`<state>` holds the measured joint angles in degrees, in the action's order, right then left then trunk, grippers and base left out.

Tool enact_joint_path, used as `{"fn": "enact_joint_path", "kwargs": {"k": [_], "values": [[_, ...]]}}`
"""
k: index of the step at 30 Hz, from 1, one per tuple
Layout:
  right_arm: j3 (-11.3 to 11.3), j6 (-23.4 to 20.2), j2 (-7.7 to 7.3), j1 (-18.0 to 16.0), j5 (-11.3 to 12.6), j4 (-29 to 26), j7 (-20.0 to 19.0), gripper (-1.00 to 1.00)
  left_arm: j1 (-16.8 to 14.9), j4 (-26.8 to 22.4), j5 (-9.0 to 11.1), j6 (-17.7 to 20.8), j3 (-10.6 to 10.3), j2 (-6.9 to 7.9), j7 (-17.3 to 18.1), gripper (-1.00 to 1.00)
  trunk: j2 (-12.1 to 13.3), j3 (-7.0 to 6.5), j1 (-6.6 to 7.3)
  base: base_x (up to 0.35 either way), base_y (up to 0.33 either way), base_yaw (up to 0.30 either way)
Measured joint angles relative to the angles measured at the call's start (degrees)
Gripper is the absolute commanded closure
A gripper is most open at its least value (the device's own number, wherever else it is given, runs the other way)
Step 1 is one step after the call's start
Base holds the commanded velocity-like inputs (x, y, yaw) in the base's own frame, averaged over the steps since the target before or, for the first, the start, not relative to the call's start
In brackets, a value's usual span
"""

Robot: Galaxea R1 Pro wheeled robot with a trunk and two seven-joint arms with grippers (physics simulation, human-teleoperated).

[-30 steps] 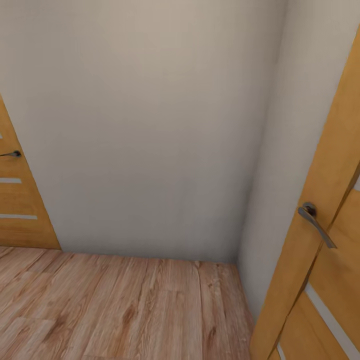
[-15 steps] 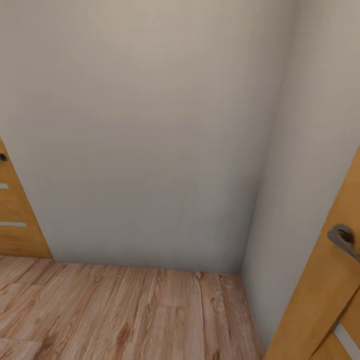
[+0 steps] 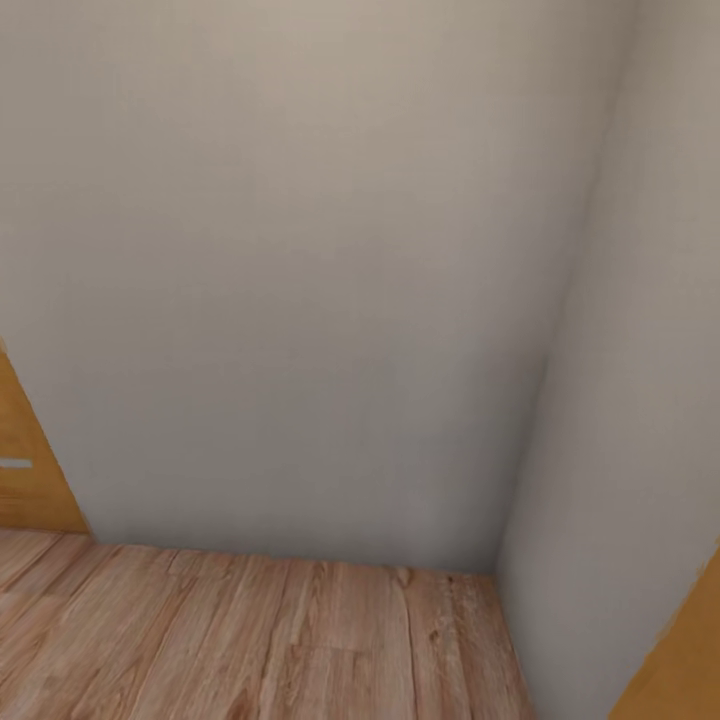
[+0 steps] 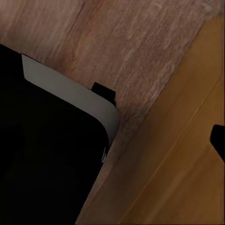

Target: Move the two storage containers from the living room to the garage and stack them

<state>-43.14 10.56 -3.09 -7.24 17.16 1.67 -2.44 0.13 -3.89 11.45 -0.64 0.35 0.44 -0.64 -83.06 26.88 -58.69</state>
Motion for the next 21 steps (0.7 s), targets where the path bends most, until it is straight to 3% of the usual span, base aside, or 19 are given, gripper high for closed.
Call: {"fn": "enact_joint_path", "kwargs": {"k": [21], "values": [[0.15,0.09,0.06,0.0,0.34,-0.03,0.05,-1.0,0.01,0.0,0.0,0.0,0.06,-0.01,0.0,-1.0,0.0,0.0,-0.01,0.275,0.0,0.266]]}}
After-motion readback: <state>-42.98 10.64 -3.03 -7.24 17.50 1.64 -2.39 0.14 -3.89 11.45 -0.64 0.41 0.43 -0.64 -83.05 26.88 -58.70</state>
